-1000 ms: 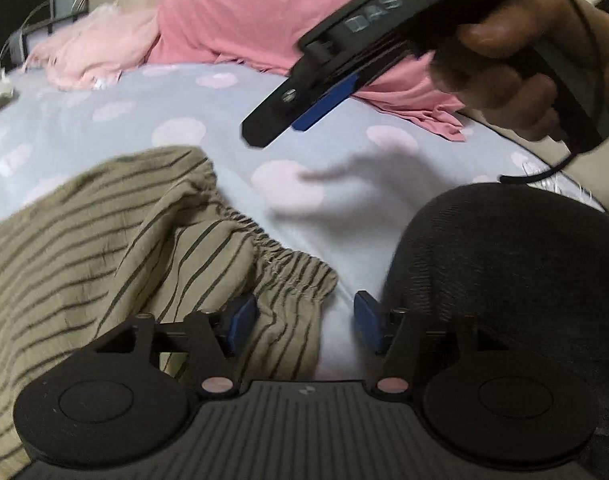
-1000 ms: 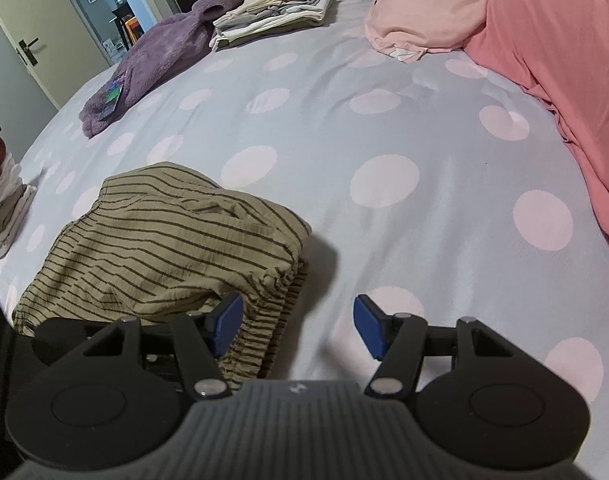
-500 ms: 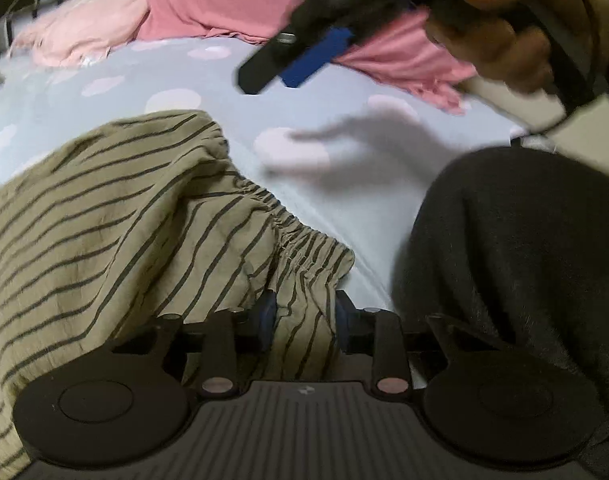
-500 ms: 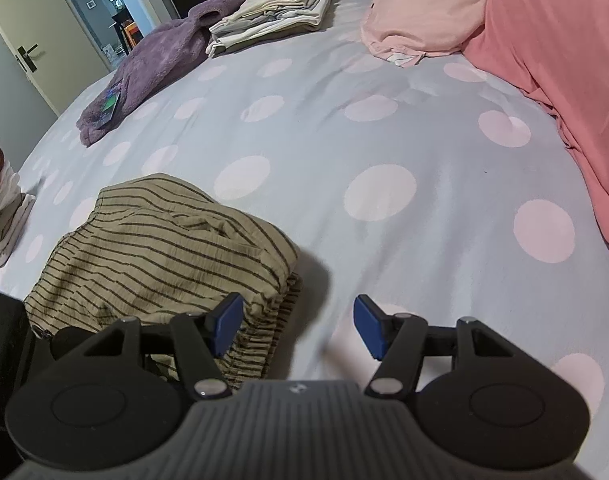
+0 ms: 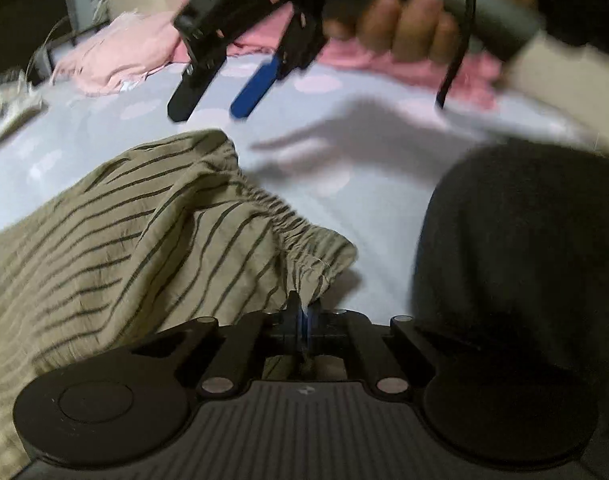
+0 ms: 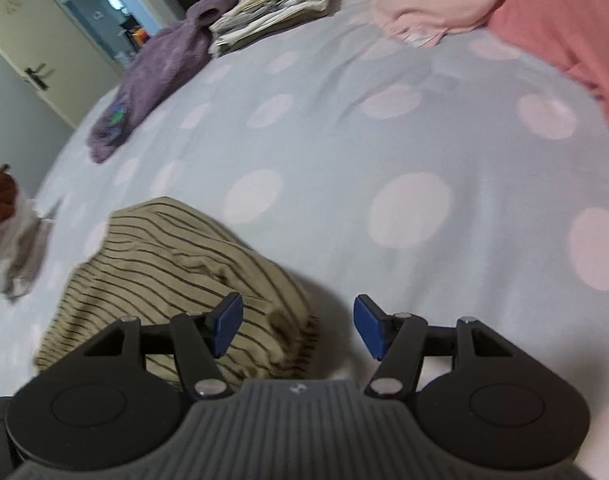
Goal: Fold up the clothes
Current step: 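Lift the waistband with the left gripper while the right gripper grasps the trousers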
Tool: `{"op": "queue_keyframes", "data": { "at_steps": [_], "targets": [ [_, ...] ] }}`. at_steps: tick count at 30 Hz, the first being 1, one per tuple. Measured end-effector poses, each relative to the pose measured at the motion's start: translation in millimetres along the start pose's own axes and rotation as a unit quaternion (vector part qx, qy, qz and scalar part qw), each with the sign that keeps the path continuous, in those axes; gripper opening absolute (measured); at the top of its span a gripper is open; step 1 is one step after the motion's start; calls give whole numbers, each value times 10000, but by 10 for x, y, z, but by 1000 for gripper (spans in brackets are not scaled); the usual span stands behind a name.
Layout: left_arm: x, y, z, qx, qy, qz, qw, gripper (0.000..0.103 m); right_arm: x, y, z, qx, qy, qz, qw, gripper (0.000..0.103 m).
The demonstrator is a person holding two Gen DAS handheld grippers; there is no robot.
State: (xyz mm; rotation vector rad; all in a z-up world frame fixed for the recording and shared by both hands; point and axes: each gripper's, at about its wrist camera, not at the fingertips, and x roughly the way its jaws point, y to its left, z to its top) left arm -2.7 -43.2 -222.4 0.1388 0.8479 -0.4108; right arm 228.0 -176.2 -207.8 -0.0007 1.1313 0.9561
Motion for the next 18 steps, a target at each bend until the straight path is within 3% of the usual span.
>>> {"op": "queue_keyframes", "data": {
  "at_steps": [4, 7, 12, 15, 17, 18],
  "targets": [
    [-203, 100, 6, -611, -323, -145, 9975, 0, 224, -117, 75, 210, 493, 734, 9959, 64],
    [-300, 137, 20, -921, -507, -120, 9944, 0, 378, -209, 81, 339, 687, 797, 9939, 64],
    [-460, 147, 38, -1216, -789, -76, 9894, 0, 574, -505, -34, 1540, 874, 1318, 9753, 65],
    [-569, 156, 45, -1325, -923, -78, 9868, 0, 647, -543, -102, 1928, 912, 1506, 9653, 66],
    [-642, 162, 50, -1397, -1011, -79, 9850, 0, 675, -534, -111, 2091, 890, 1614, 9604, 59],
    [-678, 165, 52, -1434, -1056, -79, 9840, 0, 687, -524, -105, 2161, 869, 1680, 9579, 47]
  ]
}}
